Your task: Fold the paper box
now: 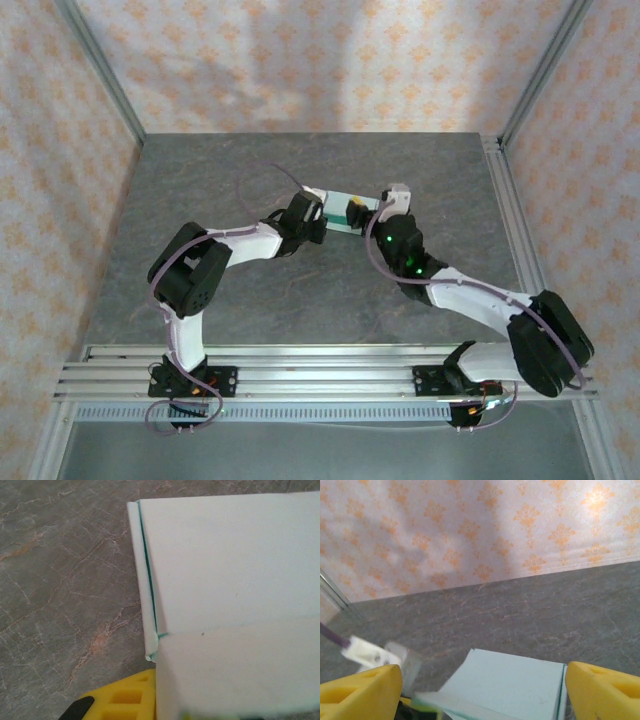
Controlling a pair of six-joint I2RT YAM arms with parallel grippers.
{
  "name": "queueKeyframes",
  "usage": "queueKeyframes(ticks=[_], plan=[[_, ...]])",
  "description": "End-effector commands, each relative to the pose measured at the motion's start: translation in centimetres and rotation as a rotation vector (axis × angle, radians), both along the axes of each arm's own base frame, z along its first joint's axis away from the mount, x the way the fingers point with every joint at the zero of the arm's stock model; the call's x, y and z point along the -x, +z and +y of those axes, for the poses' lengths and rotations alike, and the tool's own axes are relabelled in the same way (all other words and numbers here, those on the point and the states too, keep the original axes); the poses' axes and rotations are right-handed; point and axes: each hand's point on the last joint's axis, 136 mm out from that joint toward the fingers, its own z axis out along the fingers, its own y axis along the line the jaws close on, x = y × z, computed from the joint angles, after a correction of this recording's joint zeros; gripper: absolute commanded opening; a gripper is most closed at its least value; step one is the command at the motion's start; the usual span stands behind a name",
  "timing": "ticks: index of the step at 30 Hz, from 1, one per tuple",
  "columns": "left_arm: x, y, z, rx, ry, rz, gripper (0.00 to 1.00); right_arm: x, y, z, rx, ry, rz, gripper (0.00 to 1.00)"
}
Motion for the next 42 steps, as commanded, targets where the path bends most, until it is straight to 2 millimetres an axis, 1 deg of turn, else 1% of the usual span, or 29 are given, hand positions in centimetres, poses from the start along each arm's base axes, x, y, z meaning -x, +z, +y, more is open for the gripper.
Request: queueKeyframes(ticks=[1,2,6,7,9,11,14,15,16,18,20,23,25,28,29,31,33,37,39,41,42], plan=[[0.8,-1.2,0.0,-0.013,-0.011,0.035,0.27,-0.9,-1.4,-1.0,-0.001,-0.075,0.150,0.84],[0.8,0.3,-0.2,0.015,-0.009,0.011,0.33,-1.3,-1.6,-1.0,-0.009,-0.087,0.173,0.84],[1.5,1.0,-0.1,0.043,-0.017,0.003,0.56,-3.0,-3.9,-2.2,-0.039,-0.184,0.273,0.83],[1.7,1.1,0.0,0.045,-0.016,0.001,0.59,-3.5,-4.6,-2.5,-0.055,-0.205,0.301,0.82],[2.1,1.7,0.5,0.042,-0.013,-0.004,0.80,-4.3,-6.3,-3.2,-0.093,-0.238,0.365,0.82],[2.9,2.5,0.8,0.050,-0.026,-0.021,0.84,-5.0,-7.7,-3.3,-0.117,-0.239,0.421,0.82],[4.3,4.8,1.1,0.108,-0.052,-0.084,0.91,-5.9,-10.0,-3.6,-0.158,-0.234,0.498,0.82],[4.7,5.6,1.4,0.126,-0.049,-0.104,0.98,-6.1,-10.7,-3.6,-0.165,-0.228,0.523,0.82],[4.9,6.5,1.6,0.145,-0.040,-0.118,1.00,-6.3,-11.4,-3.6,-0.168,-0.218,0.546,0.83],[5.2,7.9,2.1,0.175,-0.012,-0.116,1.00,-6.6,-12.7,-3.6,-0.165,-0.209,0.596,0.82],[4.8,8.8,2.6,0.197,0.038,-0.073,1.00,-6.8,-14.0,-3.1,-0.158,-0.169,0.637,0.81],[3.7,8.9,2.9,0.257,0.101,0.026,1.00,-6.8,-16.2,-2.6,-0.124,-0.123,0.713,0.76],[2.9,8.6,3.0,0.303,0.139,0.075,1.00,-6.8,-17.0,-2.6,-0.102,-0.106,0.735,0.70],[1.3,7.1,3.4,0.338,0.189,0.150,1.00,-6.8,-18.0,-2.5,-0.096,-0.057,0.755,0.62],[0.7,6.3,3.7,0.336,0.207,0.177,0.97,-6.7,-18.4,-2.3,-0.093,-0.028,0.765,0.60],[-0.5,4.8,3.7,0.353,0.221,0.217,0.90,-6.7,-19.2,-2.0,-0.082,0.023,0.788,0.57],[-1.4,3.5,3.0,0.414,0.223,0.262,0.81,-6.7,-19.9,-1.9,-0.079,0.061,0.819,0.54],[-2.2,1.5,1.4,0.460,0.190,0.331,0.74,-6.9,-19.5,-1.2,-0.075,0.124,0.814,0.53],[-2.6,1.1,0.9,0.475,0.179,0.345,0.69,-7.0,-19.2,-0.8,-0.063,0.153,0.804,0.53],[-2.8,0.6,0.7,0.472,0.180,0.359,0.65,-7.3,-19.0,-0.6,-0.053,0.174,0.800,0.53],[-2.9,0.3,0.7,0.470,0.183,0.366,0.56,-7.5,-19.0,-0.5,-0.046,0.185,0.799,0.53]])
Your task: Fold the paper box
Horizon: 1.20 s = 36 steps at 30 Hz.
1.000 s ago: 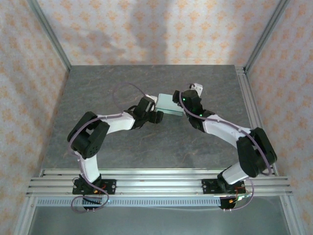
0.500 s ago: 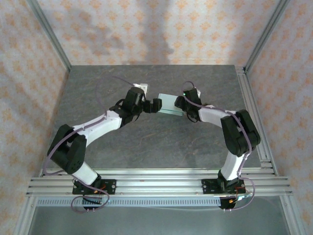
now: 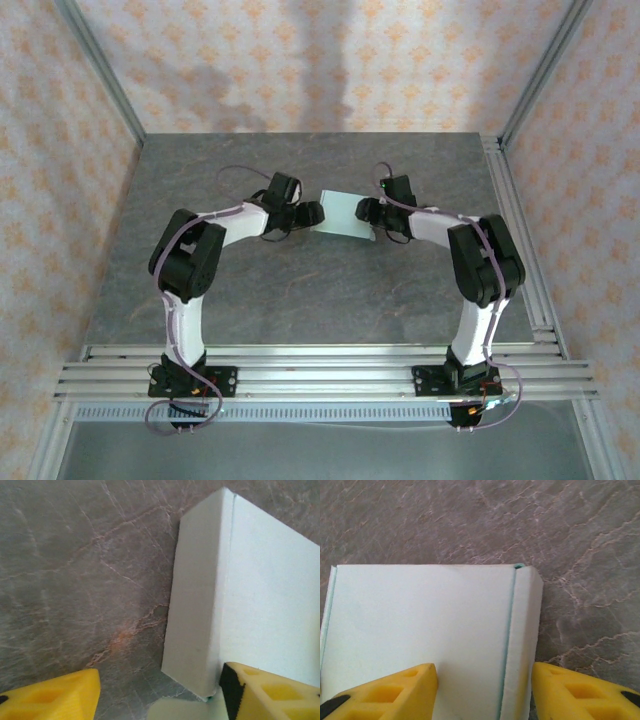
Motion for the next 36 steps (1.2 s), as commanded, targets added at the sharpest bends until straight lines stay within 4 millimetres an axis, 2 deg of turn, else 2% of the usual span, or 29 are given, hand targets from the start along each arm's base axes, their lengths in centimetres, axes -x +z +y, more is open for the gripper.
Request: queueKeyframes(ticks=[1,4,7,11,14,18,20,27,36], plan=[[-0.8,1.8,-1.5,0.058,-0.022,-0.013,0.49,0.5,-1.2,0.8,0.013,0.099,0.049,0.52],[-0.8,1.8,-1.6,0.064,-0.028,-0.021,0.47,-0.4,-1.3,1.0,-0.012,0.131,0.054,0.53],[-0.7,2.7,-1.8,0.076,-0.045,-0.038,0.51,-1.5,-0.9,1.0,-0.028,0.138,0.041,0.56],[-1.1,3.9,-0.8,0.024,-0.029,-0.081,0.62,-2.5,1.5,0.6,-0.038,0.108,-0.026,0.67],[-2.0,4.5,0.6,-0.005,0.008,-0.096,0.69,-2.9,3.3,-0.6,-0.025,0.034,-0.083,0.73],[-3.2,3.8,0.7,-0.044,-0.037,-0.057,0.78,-3.0,4.0,-2.4,-0.035,-0.081,-0.085,0.76],[-3.8,3.0,0.0,-0.043,-0.071,-0.014,0.77,-3.0,3.8,-2.8,-0.082,-0.131,-0.065,0.76],[-4.9,1.2,-1.6,-0.017,-0.123,0.067,0.59,-3.0,3.4,-3.1,-0.248,-0.221,-0.025,0.76],[-5.5,1.5,0.8,0.021,-0.105,0.084,0.52,-2.6,3.2,-3.2,-0.249,-0.210,-0.040,0.76]])
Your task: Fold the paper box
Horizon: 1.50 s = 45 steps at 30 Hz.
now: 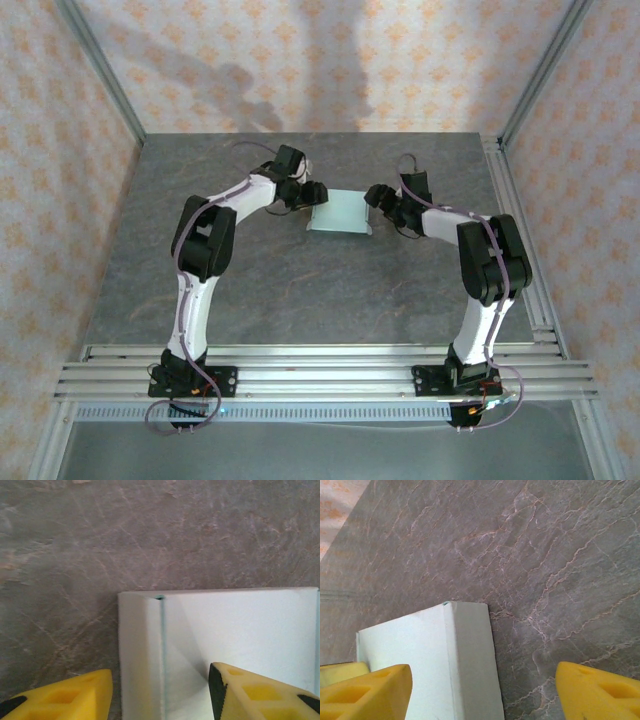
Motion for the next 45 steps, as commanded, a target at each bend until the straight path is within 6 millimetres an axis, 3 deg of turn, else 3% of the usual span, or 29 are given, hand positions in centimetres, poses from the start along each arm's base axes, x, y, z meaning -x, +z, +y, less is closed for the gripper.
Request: queueKeyframes(ticks=[1,4,16,24,36,45], plan=[[0.3,0.8,1.2,0.029,-0.006,0.027,0.51,-0.4,1.5,0.0,-0.021,-0.007,-0.051,0.76],[0.5,0.9,1.0,0.072,-0.013,0.034,0.36,-0.5,1.5,0.2,-0.030,-0.001,-0.051,0.76],[0.6,1.3,1.1,0.141,-0.012,0.029,0.18,-0.9,1.4,1.1,-0.090,0.012,-0.051,0.76],[0.6,1.4,1.9,0.225,-0.011,0.038,0.17,-0.9,1.4,1.4,-0.105,0.026,-0.054,0.76],[0.8,0.5,2.3,0.357,-0.052,0.080,0.17,-1.3,1.5,3.7,-0.258,0.089,-0.034,0.78],[0.8,-0.4,2.8,0.378,-0.048,0.097,0.09,-1.6,1.0,4.7,-0.338,0.100,-0.015,0.78]])
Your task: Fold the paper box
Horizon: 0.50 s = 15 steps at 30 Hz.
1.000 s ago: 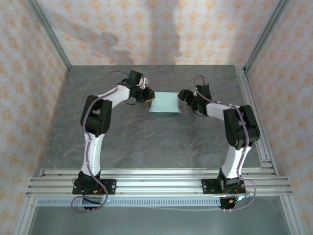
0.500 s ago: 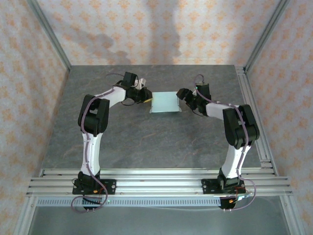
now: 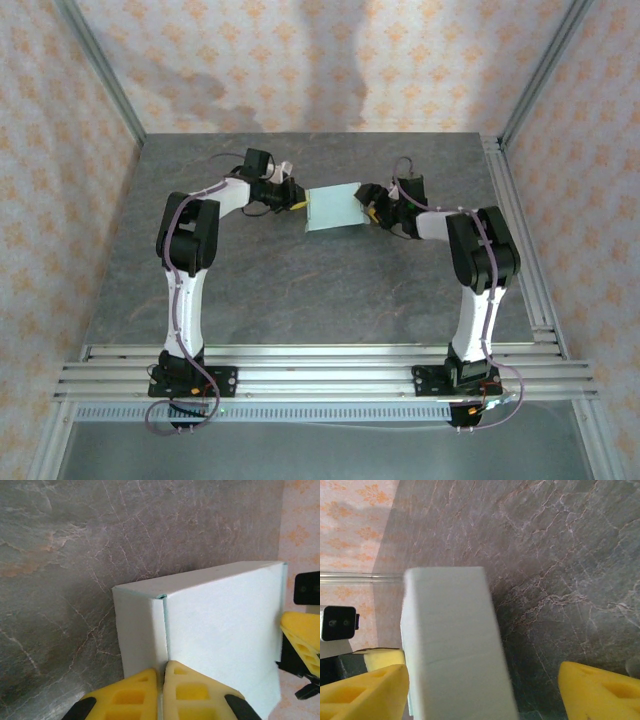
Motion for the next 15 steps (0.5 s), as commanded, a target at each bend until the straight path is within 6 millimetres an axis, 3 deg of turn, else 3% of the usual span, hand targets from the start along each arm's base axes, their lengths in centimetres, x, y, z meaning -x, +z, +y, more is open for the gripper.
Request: queueKeyframes(ticks=[1,9,15], plan=[[0.1,-0.9,0.3,0.028,-0.004,0.020,0.08,-1.0,1.6,0.6,-0.052,0.012,-0.044,0.78],[0.1,-1.2,0.5,0.029,-0.005,0.026,0.07,-1.2,2.1,1.5,-0.117,0.042,-0.042,0.78],[0.3,-1.4,0.5,0.015,-0.021,0.025,0.09,-1.3,2.8,2.2,-0.160,0.069,-0.042,0.63]])
